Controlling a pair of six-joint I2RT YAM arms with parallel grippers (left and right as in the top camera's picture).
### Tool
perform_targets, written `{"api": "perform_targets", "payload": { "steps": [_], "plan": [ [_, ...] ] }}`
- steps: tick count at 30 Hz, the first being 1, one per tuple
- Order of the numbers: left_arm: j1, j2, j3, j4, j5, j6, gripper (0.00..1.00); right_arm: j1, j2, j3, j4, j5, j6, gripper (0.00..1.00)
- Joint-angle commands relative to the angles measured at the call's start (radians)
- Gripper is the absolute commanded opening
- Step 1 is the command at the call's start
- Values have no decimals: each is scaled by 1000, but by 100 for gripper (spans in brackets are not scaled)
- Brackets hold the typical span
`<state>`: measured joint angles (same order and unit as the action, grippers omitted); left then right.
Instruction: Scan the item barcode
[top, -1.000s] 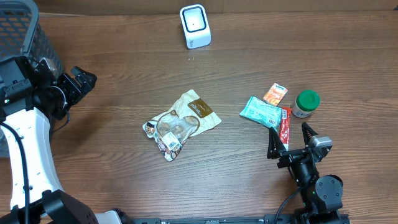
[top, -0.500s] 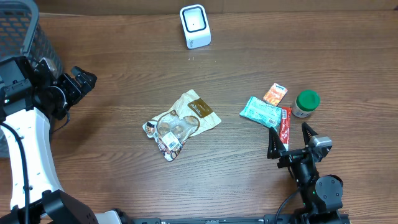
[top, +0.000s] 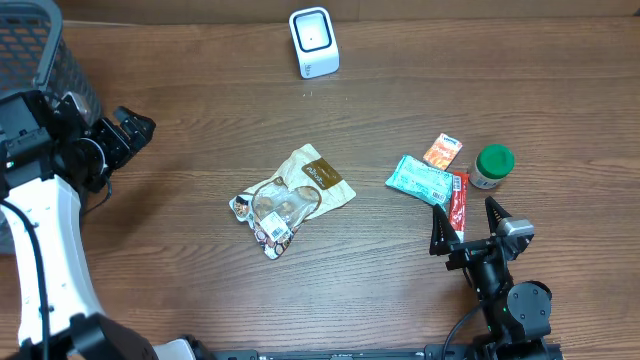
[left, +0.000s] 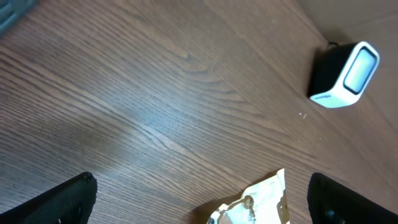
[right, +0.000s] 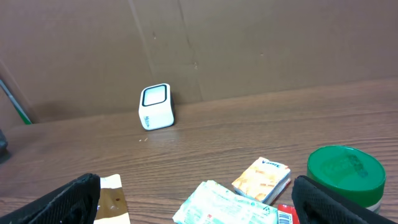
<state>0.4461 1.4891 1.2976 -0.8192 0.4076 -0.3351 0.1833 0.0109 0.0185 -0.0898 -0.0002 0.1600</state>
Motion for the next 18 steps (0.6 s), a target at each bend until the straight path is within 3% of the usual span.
{"api": "perform_targets", "payload": {
  "steps": [1, 11, 18],
  "plan": [
    [-32, -135, 6, 1, 0, -5, 99, -5, -8, -11, 5, -1, -3, 100],
    [-138, -487, 6, 1, 0, -5, 99, -5, -8, -11, 5, -1, -3, 100],
    [-137, -594, 5, 0, 0, -5, 100, -5, -8, -11, 5, -1, -3, 100]
  ]
}}
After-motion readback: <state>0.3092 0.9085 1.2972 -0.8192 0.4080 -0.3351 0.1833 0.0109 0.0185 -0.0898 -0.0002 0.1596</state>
